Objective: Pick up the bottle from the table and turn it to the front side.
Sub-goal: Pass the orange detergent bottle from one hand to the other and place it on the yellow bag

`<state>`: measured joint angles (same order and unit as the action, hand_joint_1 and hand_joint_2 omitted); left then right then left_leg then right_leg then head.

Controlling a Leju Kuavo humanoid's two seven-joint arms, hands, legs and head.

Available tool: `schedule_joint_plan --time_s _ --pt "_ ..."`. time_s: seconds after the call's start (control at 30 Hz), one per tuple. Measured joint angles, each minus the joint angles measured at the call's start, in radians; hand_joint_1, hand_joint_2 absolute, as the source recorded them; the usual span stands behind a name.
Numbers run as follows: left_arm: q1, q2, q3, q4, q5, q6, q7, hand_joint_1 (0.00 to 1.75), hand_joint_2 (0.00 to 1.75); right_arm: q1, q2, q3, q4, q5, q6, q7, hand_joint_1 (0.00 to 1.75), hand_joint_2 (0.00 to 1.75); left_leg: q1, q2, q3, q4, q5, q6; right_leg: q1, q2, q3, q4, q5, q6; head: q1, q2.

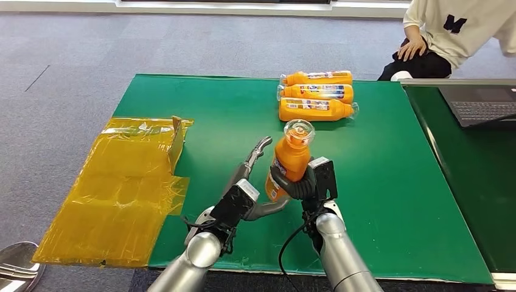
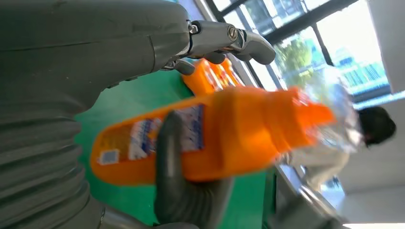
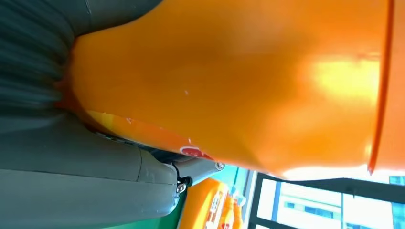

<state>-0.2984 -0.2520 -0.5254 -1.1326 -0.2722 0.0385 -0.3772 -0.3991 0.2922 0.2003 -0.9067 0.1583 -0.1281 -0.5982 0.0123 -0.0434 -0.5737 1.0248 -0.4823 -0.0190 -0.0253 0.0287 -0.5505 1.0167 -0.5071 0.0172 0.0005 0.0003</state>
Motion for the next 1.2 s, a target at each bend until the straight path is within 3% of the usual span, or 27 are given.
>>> schedule_joint_plan --time_s 0.23,0.63,1.0,1.2 --pt "-0.122 -0.038 -0.032 0.071 0.021 -0.061 0.041 0.00 1.75 -0.023 0.015 -0.006 0.030 0.019 0.009 -0.002 1.75 1.75 0.000 0.000 0.000 0.000 0.001 0.000 0.000 0.000 -0.001 0.000 0.001 0.000 0.000 0.000" --pt "-0.267 -0.096 -0.053 0.203 0.023 -0.057 0.057 0.00 1.75 -0.024 0.029 -0.019 0.050 0.080 0.009 0.001 1.75 1.75 0.000 0.001 0.000 0.000 0.001 0.000 0.000 0.001 -0.001 0.000 0.001 -0.001 0.000 0.000" --pt "-0.316 -0.108 -0.096 0.277 0.025 -0.004 0.084 0.00 1.75 0.008 0.029 -0.024 0.032 0.105 -0.009 0.010 1.75 1.75 0.000 0.001 -0.001 0.000 0.001 0.000 0.000 0.001 -0.001 0.000 0.001 -0.001 0.000 0.000" --pt "-0.347 -0.109 -0.140 0.317 0.043 0.003 0.139 0.00 1.75 0.024 0.025 -0.024 0.016 0.120 -0.019 0.030 1.75 1.75 0.000 0.001 -0.001 0.000 0.001 0.000 0.000 0.001 -0.001 0.000 0.001 -0.001 0.000 0.000"
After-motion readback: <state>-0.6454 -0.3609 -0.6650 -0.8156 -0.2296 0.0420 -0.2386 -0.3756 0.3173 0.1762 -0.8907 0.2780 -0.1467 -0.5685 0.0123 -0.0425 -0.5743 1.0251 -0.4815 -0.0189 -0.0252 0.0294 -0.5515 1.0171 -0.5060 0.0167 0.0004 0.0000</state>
